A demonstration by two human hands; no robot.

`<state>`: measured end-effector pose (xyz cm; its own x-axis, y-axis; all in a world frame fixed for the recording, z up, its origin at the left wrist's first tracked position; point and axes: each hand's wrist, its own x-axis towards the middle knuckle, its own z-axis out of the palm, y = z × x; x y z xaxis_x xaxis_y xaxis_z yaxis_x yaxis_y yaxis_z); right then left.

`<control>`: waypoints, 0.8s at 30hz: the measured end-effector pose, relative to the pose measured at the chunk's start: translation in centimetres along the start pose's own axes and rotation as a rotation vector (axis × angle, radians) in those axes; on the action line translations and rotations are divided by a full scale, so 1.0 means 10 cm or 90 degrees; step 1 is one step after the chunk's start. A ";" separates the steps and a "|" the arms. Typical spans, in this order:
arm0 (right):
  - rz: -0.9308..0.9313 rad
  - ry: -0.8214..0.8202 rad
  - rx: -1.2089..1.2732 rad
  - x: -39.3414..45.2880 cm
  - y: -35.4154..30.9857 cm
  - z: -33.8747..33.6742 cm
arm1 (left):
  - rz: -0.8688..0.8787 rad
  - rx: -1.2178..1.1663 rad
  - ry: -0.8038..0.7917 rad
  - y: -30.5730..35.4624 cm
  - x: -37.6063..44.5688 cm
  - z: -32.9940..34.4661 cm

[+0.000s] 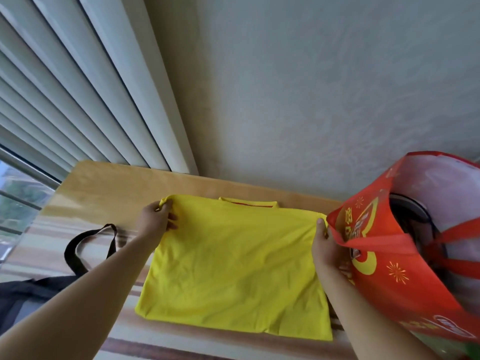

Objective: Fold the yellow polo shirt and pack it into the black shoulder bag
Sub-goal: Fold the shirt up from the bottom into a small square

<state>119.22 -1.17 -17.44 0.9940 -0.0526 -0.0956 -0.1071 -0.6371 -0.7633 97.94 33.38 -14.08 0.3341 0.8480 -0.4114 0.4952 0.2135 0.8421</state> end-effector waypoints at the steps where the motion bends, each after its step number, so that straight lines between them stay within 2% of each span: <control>1: 0.011 -0.003 0.010 0.00 -0.05 0.00 | 0.008 0.015 0.004 0.00 0.03 0.01; 8: 0.005 0.064 0.085 0.03 -0.26 -0.06 | 0.013 0.016 0.032 -0.04 0.15 0.12; 12: -0.008 0.104 0.060 0.13 -0.30 0.01 | 0.012 0.026 0.059 -0.08 0.21 0.19; 14: 0.014 0.090 -0.003 0.18 -0.27 0.06 | -0.008 0.057 0.077 -0.07 0.17 0.27; 16: 0.008 0.082 -0.148 0.20 -0.19 0.14 | 0.052 0.146 0.094 -0.08 0.08 0.37; 18: -0.118 0.099 -0.298 0.11 -0.14 0.17 | 0.240 0.291 0.052 -0.17 -0.08 0.43; 20: -0.329 0.068 -0.353 -0.08 -0.11 0.16 | 0.409 0.496 0.019 -0.33 -0.27 0.47; 22: -0.474 -0.015 -0.385 -0.29 -0.07 0.16 | 0.472 0.628 -0.011 -0.51 -0.47 0.53; 24: -0.480 -0.091 -0.426 -0.42 0.02 0.19 | 0.456 0.668 -0.060 -0.63 -0.63 0.59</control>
<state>115.04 0.39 -18.40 0.7812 0.6050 0.1537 0.6236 -0.7680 -0.1462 97.43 23.86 -18.80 0.8227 0.5670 -0.0397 0.5603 -0.7973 0.2246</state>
